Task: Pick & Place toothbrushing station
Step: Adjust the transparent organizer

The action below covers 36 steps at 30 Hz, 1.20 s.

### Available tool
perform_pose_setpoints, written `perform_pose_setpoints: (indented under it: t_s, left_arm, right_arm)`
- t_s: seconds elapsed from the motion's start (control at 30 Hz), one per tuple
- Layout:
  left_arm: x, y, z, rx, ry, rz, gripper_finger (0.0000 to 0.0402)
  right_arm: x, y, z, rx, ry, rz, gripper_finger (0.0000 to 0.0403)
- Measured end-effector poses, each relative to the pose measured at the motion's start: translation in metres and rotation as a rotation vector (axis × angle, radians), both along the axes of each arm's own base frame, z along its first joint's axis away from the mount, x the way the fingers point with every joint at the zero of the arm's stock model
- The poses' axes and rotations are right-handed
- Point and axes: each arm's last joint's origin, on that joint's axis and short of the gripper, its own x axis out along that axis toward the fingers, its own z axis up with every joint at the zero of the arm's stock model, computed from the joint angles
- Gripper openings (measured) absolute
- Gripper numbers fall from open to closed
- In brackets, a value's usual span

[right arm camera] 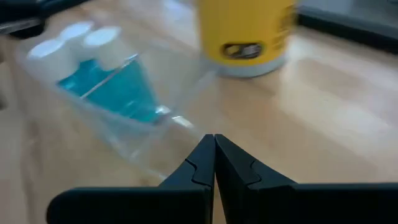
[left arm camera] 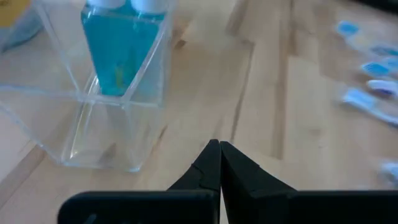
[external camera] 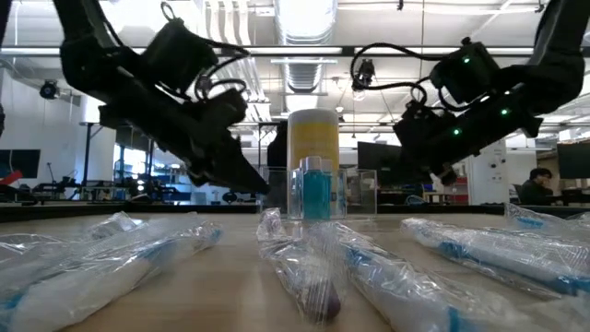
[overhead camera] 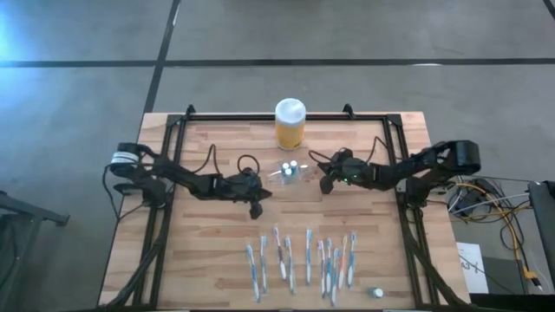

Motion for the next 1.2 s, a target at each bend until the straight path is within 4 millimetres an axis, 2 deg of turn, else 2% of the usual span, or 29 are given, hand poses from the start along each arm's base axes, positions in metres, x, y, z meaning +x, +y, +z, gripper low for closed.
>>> perform_pose_setpoints:
  t_s: [0.17,0.37,0.6,0.9,1.07,1.2]
  left_arm:
    - [0.001,0.01,-0.005,0.007,0.024,0.044,0.0003]
    - [-0.008,0.016,-0.006,0.014,0.047,0.078,0.0002]
    - [-0.021,0.02,-0.011,0.055,0.101,0.154,0.0002]
    - [-0.022,0.024,-0.011,0.09,0.113,0.206,0.0002]
    - [-0.022,0.025,-0.011,0.115,0.12,0.197,0.0003]
    - [-0.022,0.02,-0.011,0.071,0.116,0.097,0.0002]
  right_arm:
    - [0.015,-0.001,-0.002,0.025,0.006,0.049,0.0008]
    - [0.025,0.002,-0.003,0.061,0.0,0.1,0.0008]
    - [0.026,0.009,0.004,0.07,-0.033,0.131,0.0008]
    - [0.027,0.012,0.007,0.056,-0.041,0.159,0.0008]
    - [0.027,0.013,0.007,0.058,-0.04,0.169,0.0008]
    - [0.026,0.013,0.007,0.061,-0.034,0.17,0.0008]
